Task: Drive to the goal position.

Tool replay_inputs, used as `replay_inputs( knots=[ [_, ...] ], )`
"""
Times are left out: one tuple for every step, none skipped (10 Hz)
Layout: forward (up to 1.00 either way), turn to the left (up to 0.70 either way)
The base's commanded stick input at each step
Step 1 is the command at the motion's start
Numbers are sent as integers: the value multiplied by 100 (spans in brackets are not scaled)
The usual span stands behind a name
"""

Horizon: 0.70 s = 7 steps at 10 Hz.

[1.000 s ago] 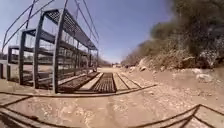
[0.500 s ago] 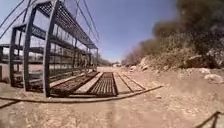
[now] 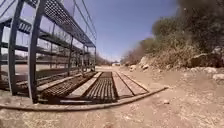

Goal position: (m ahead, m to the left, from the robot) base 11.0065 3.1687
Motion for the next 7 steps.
replay_inputs(
  knots=[
    [70,0],
    [70,0],
    [70,0],
    [70,0],
    [70,0],
    [70,0],
    [70,0]
  ],
)
